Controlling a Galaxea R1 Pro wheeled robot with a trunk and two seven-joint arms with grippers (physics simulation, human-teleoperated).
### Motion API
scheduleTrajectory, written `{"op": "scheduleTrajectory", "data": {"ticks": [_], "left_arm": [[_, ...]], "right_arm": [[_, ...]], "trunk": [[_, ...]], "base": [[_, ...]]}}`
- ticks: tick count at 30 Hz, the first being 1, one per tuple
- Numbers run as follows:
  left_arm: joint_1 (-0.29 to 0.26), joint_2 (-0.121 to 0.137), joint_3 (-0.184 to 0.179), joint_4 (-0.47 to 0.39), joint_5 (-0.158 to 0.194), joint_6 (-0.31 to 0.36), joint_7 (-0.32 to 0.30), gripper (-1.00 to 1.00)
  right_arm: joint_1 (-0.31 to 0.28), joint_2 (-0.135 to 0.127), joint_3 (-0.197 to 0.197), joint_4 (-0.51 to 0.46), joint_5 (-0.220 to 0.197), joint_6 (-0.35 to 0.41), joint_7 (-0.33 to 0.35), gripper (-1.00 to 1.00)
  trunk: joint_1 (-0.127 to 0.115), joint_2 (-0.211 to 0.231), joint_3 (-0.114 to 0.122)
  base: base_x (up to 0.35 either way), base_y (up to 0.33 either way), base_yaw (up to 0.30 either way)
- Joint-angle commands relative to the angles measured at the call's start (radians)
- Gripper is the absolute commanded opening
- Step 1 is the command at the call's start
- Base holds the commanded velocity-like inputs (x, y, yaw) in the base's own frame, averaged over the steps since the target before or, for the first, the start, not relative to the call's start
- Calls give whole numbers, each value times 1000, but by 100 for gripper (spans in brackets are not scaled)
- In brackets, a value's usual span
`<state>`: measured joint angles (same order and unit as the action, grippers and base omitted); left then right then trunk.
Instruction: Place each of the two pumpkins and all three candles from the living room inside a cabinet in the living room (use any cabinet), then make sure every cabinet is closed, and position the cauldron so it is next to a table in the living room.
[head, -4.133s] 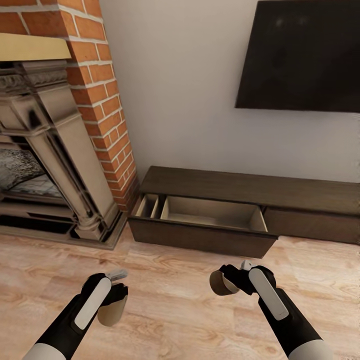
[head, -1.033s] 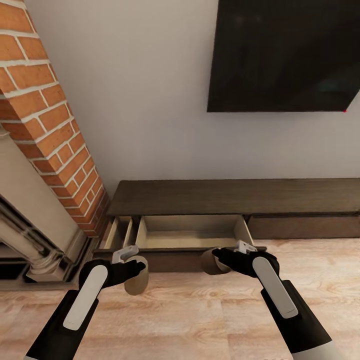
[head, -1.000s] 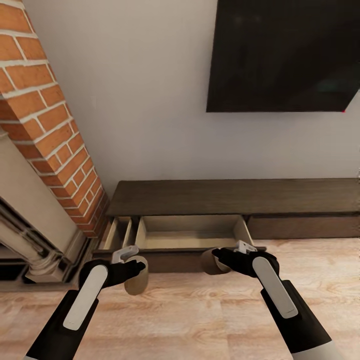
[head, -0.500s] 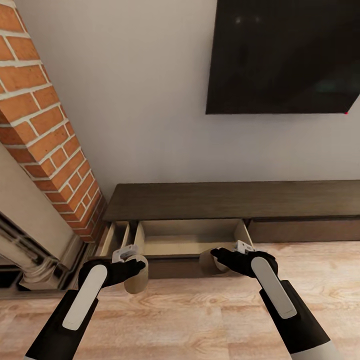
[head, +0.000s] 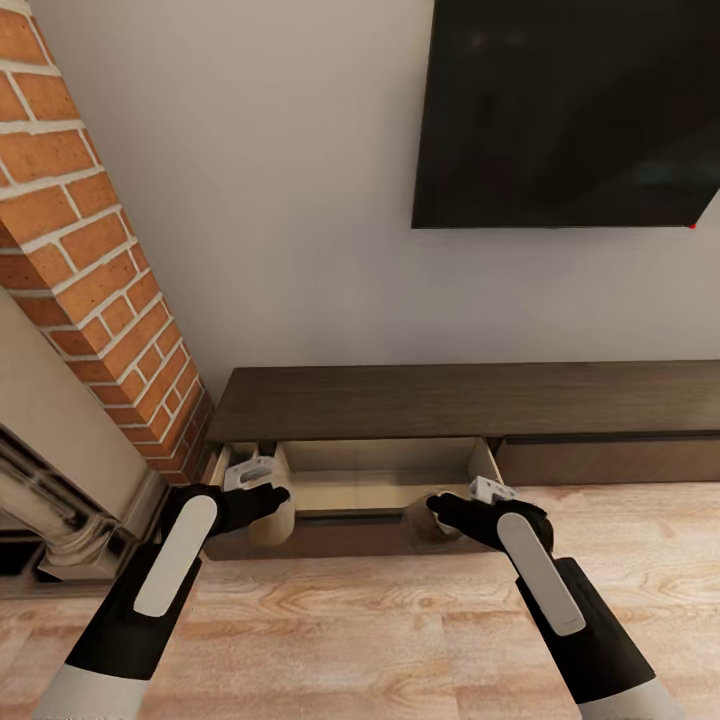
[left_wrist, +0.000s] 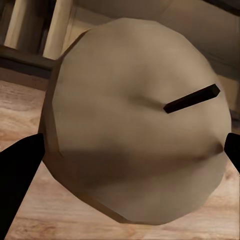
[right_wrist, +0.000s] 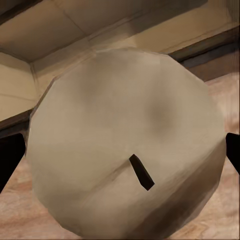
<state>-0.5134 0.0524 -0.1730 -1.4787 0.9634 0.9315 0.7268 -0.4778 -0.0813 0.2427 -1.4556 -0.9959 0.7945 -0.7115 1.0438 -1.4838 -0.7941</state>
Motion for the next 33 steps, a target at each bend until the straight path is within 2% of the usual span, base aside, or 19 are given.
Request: {"op": "scheduleTrajectory", "data": {"ticks": [1, 3, 5, 8, 11, 14, 16, 22, 24, 25, 28, 33], "left_arm": [[-2, 1, -1, 1, 11, -4, 10, -100], [-3, 0, -1, 9, 10, -18, 9, -100], [-3, -8, -9, 15, 12, -56, 7, -100], [-3, -35, -51, 33, 6, -90, 7, -100], [-4, -47, -107, 51, -32, -120, 6, -100], [-3, -50, -155, 54, -75, -188, 6, -100], [-3, -49, -201, 53, -105, -235, 5, -100], [-2, -49, -249, 43, -134, -281, 1, -100], [-2, -49, -268, 41, -136, -321, 0, -100], [-2, -49, -289, 40, -137, -354, 3, -100], [-2, -46, -322, 39, -139, -389, 7, -100], [-2, -45, -330, 35, -140, -398, 8, -100]], "right_arm": [[-7, 9, 3, -7, 20, 2, -10, -100], [-18, 32, 12, -7, 48, 2, -10, -100], [-22, 44, 35, -7, 69, 0, -9, -100], [-23, 51, 51, -9, 104, -2, -8, -100], [-24, 60, 79, -11, 131, -13, -7, -100], [-24, 63, 126, -13, 142, -51, -7, -100], [-24, 64, 145, -15, 145, -66, -6, -100], [-24, 64, 154, -18, 147, -76, -6, -100], [-24, 64, 154, -19, 148, -80, -6, -100], [-24, 64, 154, -20, 149, -82, -6, -100], [-24, 64, 155, -20, 153, -84, -6, -100], [-24, 62, 154, -21, 154, -91, -7, -100]], "trunk": [[0, 0, -1], [0, 0, -1], [0, 0, -1], [0, 0, -1], [0, 0, -1], [0, 0, -1], [0, 0, -1], [0, 0, -1], [0, 0, -1], [0, 0, -1], [0, 0, -1], [0, 0, -1]], "base": [[0, 0, 0], [0, 0, 0], [0, 0, 0], [0, 0, 0], [0, 0, 0], [0, 0, 0], [0, 0, 0], [0, 0, 0], [0, 0, 0], [0, 0, 0], [0, 0, 0], [0, 0, 0]]}}
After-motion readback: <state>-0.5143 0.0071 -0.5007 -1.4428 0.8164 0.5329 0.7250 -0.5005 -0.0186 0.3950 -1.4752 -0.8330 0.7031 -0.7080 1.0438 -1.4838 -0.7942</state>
